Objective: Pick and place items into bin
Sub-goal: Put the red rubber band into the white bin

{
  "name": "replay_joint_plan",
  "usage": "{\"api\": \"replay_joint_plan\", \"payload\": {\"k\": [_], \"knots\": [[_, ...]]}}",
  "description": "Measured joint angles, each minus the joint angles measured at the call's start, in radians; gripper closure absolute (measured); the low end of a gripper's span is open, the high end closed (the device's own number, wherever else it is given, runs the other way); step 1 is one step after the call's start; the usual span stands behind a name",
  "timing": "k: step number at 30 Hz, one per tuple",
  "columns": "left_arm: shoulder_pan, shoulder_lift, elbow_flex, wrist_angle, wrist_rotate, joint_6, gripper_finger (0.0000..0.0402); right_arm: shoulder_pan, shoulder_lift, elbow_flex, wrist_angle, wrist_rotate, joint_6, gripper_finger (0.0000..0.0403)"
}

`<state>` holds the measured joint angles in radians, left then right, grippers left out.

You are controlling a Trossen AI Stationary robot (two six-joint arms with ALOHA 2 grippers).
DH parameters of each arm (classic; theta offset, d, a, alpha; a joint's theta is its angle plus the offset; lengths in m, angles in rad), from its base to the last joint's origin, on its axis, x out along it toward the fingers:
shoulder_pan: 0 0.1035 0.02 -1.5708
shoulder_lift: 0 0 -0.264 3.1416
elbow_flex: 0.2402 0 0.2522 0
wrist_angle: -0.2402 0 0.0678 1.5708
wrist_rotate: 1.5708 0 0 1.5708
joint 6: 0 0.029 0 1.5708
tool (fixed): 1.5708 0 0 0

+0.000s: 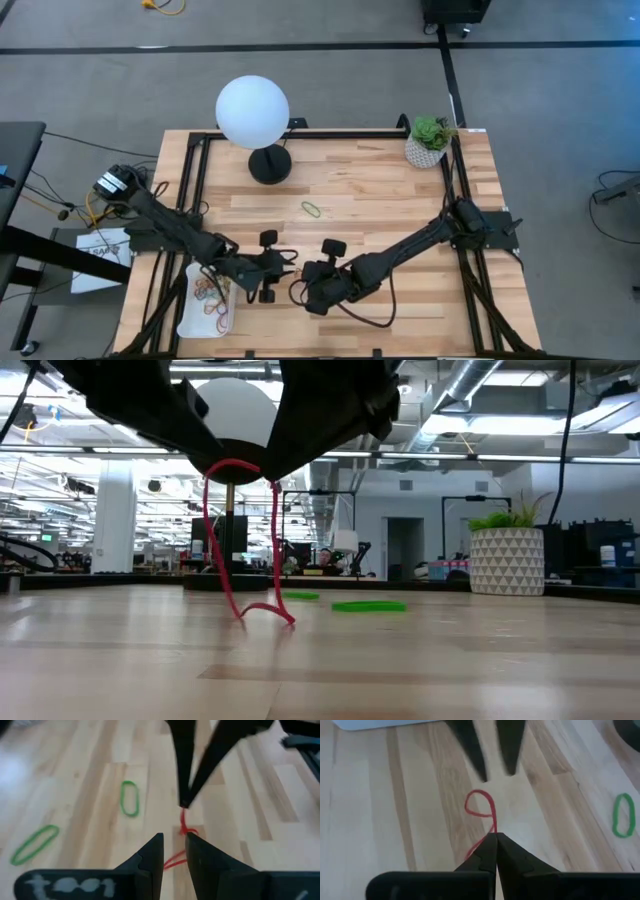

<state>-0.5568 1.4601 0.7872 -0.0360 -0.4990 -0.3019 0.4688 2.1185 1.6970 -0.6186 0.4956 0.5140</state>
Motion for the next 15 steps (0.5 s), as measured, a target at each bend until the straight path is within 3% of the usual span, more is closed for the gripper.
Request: {"api": "replay_joint_plan", "payload": {"k": [15], "knots": [[0.011,0.0,0.0,0.043,0.067,0.019,0.0331,-0.007,-0.002,0.0,0.003,0.004,0.0,0.0403]]}}
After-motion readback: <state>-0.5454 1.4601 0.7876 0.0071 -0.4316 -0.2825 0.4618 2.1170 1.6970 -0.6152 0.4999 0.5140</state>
